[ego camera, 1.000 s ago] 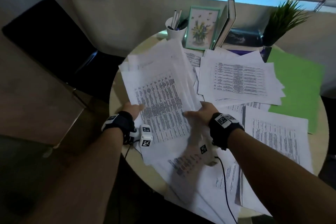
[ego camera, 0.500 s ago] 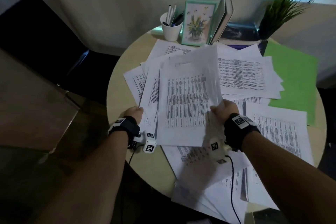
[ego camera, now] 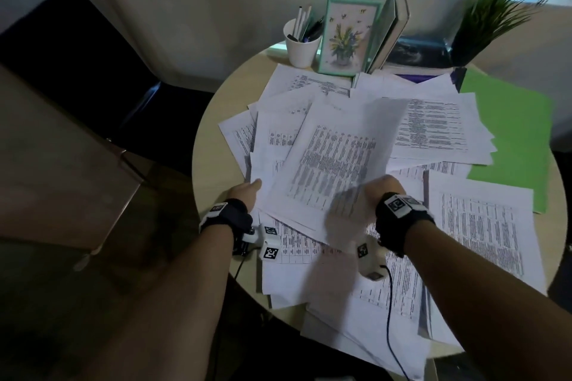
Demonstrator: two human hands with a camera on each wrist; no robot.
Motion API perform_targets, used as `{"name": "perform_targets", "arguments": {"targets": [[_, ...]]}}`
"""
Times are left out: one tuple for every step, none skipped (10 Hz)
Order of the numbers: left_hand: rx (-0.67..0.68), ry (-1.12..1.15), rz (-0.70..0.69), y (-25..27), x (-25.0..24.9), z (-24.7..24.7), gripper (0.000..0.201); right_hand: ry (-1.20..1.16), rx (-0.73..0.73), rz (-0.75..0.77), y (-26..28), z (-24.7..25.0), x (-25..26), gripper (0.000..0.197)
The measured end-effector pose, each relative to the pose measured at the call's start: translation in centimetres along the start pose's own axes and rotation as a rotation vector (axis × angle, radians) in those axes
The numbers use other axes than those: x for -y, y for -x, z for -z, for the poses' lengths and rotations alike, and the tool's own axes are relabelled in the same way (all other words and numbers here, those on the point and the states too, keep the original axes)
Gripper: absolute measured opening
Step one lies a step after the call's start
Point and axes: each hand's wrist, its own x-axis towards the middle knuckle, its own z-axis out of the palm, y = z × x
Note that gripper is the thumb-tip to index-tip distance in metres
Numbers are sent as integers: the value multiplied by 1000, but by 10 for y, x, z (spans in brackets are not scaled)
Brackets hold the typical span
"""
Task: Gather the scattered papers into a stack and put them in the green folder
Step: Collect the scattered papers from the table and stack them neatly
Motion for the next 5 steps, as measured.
{"name": "perform_targets", "arguments": {"targets": [[-26, -36, 13, -4, 4, 3, 22, -19, -21, -27, -7, 14, -10, 34], [-77, -86, -2, -7, 4, 4, 33, -98, -34, -110, -5, 25, -13, 33], [-113, -55, -1, -4, 0, -1, 47, 341, 80, 118, 8, 22, -19, 28], [-126, 9, 29, 15, -10, -10, 60, 302, 17, 100, 12, 11, -28, 33], [-82, 61, -1, 11, -7, -18, 83, 274, 29, 168, 8, -12, -34, 34]]}}
